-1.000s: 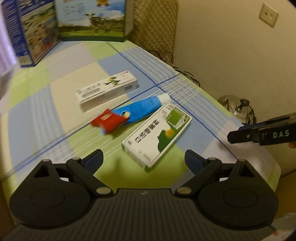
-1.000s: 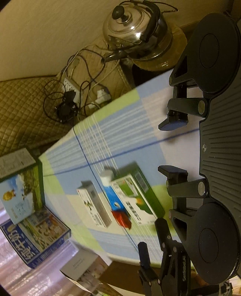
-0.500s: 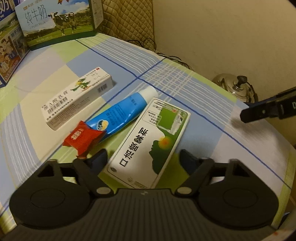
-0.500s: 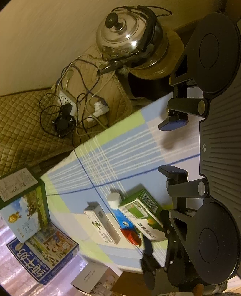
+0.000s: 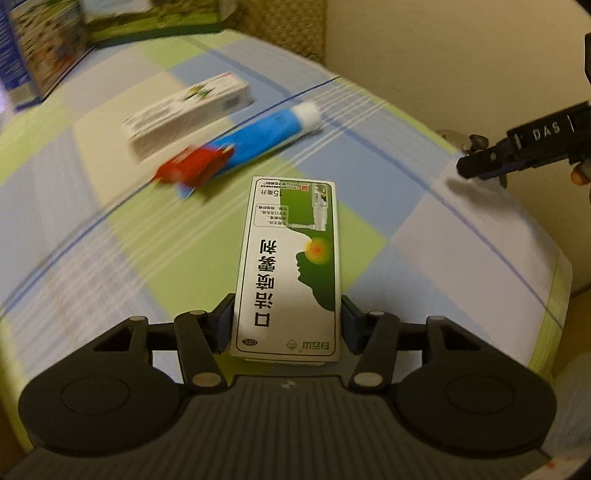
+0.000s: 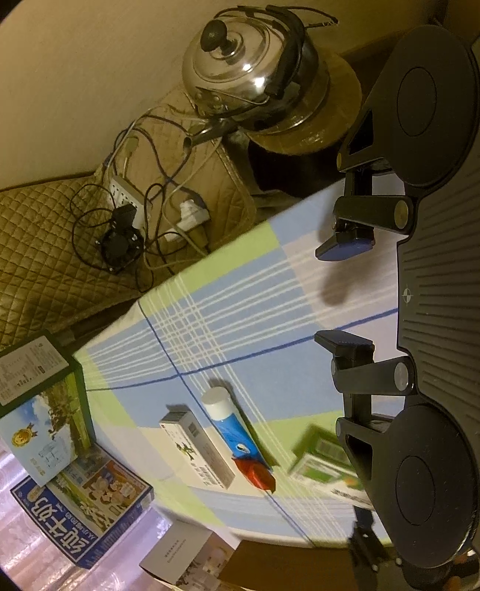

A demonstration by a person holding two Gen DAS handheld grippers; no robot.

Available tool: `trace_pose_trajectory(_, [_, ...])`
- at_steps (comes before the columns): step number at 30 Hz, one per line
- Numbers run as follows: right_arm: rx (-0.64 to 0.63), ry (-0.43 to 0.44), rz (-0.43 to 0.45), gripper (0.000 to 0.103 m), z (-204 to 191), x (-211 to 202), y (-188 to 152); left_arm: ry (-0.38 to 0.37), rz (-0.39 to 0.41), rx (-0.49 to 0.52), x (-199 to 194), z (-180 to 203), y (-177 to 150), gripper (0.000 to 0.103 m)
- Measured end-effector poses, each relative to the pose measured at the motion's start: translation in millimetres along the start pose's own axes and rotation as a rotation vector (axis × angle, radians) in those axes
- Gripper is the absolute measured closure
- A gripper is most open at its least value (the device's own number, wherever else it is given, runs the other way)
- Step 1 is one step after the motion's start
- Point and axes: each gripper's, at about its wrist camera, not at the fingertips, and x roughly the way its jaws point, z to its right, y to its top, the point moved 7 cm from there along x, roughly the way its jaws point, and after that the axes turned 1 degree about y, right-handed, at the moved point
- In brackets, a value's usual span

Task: Organize objects
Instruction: 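Grasp the green-and-white medicine box with the left gripper while the right approaches the red candy packet, then grasp the red candy packet with the right gripper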

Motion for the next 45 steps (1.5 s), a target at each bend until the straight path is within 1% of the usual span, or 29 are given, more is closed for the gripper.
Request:
trace_pose_trajectory(3, [-0.008, 0.004, -0.01, 0.064, -1.8, 2.6, -1.9, 0.026, -0.018, -0.045, -8.9, -8.6, -15.6, 0.051])
trace_pose_trajectory(6, [-0.018, 0.01, -0.012, 0.064, -4.4, 3.7, -2.3, 0.036, -0.032, -0.075, -15.3, -16.6, -23.7, 0.051])
trace_pose_trajectory(7, [-0.022, 0.012, -0.012, 0.064, -5.3, 3.7, -2.0, 0.038, -0.034, -0.078, -16.1, -16.7, -24.1, 0.05])
trace_pose_trajectory(8, [-0.027, 0.014, -0.011, 0.064, -6.2, 3.5, -1.5, 0.039, -0.036, -0.082, -16.8, -16.6, -23.2, 0.047])
trace_pose_trajectory(9, [-0.031, 0.015, -0.009, 0.064, -7.2, 3.0, -0.9, 0.039, -0.034, -0.084, -17.6, -16.1, -21.5, 0.039])
trace_pose_trajectory(10, [-0.033, 0.018, -0.007, 0.064, -7.9, 2.7, -0.2, 0.036, -0.025, -0.088, -17.8, -15.1, -17.4, 0.034])
trace_pose_trajectory(12, [-0.04, 0.024, -0.004, 0.064, -10.1, 2.1, 0.4, 0.034, -0.01, -0.094, -18.5, -13.1, -10.0, 0.029])
trace_pose_trajectory(14, [-0.052, 0.026, 0.0, 0.064, -12.4, 1.4, 1.1, 0.044, 0.0, -0.097, -14.7, -11.4, -0.6, 0.029])
trace_pose_trajectory(17, [-0.066, 0.037, 0.002, 0.064, -16.7, 1.5, 1.4, 0.063, -0.001, -0.108, -6.6, -10.9, 9.6, 0.03])
trace_pose_trajectory(20, [-0.08, 0.053, 0.002, 0.064, -22.6, 3.4, 2.0, 0.084, -0.017, -0.117, -0.4, -11.8, 11.1, 0.039])
trace_pose_trajectory(21, [-0.089, 0.057, 0.0, 0.064, -25.5, 4.6, 2.3, 0.091, -0.023, -0.123, 0.9, -12.7, 9.6, 0.047])
trace_pose_trajectory(22, [-0.1, 0.063, -0.002, 0.064, -28.8, 6.0, 2.6, 0.102, -0.027, -0.133, 1.0, -14.4, 8.2, 0.05])
trace_pose_trajectory(24, [-0.131, 0.078, -0.001, 0.064, -37.8, 8.4, 3.0, 0.111, -0.022, -0.16, -2.0, -18.5, 5.9, 0.051])
trace_pose_trajectory(27, [-0.179, 0.11, -0.001, 0.064, -54.2, 13.7, 6.4, 0.152, -0.011, -0.214, -8.9, -28.9, 0.9, 0.051])
trace_pose_trajectory(33, [-0.297, 0.174, 0.012, 0.064, -103.5, 31.6, 19.3, 0.251, -0.002, -0.363, -24.9, -70.0, -10.1, 0.052])
trace_pose_trajectory(37, [-0.373, 0.211, 0.034, 0.064, -141.5, 48.8, 33.5, 0.287, 0.005, -0.476, -34.7, -98.3, -16.7, 0.052])
trace_pose_trajectory(41, [-0.43, 0.229, 0.028, 0.064, -174.3, 73.4, 43.2, 0.319, 0.014, -0.527, -40.1, -116.4, -17.4, 0.052])
trace_pose_trajectory(45, [-0.479, 0.219, 0.007, 0.064, -196.1, 99.9, 47.1, 0.336, 0.019, -0.559, -43.1, -129.0, -17.5, 0.052])
